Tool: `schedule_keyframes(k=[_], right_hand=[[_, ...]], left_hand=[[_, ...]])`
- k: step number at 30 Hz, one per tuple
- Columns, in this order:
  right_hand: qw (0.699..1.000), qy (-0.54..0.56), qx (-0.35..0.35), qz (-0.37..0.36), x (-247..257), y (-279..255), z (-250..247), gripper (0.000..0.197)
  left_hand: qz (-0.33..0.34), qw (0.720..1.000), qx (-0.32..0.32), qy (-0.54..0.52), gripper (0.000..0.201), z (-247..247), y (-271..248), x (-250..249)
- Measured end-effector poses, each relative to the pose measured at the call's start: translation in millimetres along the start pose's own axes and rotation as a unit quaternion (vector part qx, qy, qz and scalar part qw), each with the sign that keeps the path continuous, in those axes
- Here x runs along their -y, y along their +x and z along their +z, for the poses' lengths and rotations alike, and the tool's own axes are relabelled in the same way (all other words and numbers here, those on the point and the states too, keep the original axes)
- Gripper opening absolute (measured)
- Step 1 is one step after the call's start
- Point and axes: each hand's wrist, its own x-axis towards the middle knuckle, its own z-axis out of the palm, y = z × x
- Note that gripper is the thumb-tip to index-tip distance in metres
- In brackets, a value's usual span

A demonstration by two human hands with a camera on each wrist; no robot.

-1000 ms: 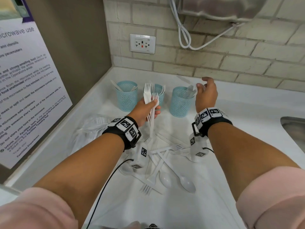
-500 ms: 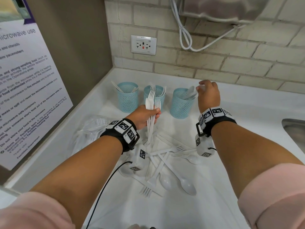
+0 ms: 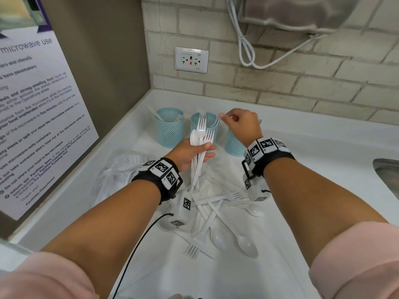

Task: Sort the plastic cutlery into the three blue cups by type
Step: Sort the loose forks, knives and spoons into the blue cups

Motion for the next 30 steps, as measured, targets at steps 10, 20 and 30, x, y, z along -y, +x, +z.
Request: schedule_keyframes(k=[10,20,30], right_hand=[[0.961,0.185,0.177,0.100,0,-8,24,0.015],[0.937,0.262,0.182,0.140,6,-4,28,0.016],[0.976,0.195,-0.034,0.095,4,17,25,0.019]], left_hand=[[0.006,1.000,-0.002,-0.009,0.032,-4,-3,2],[-0.053,0.994,0.074,0.066,0.032,-2,-11,-4],[-0.078,0.997,-0.012,0.001,0.043,-7,-7,-6]])
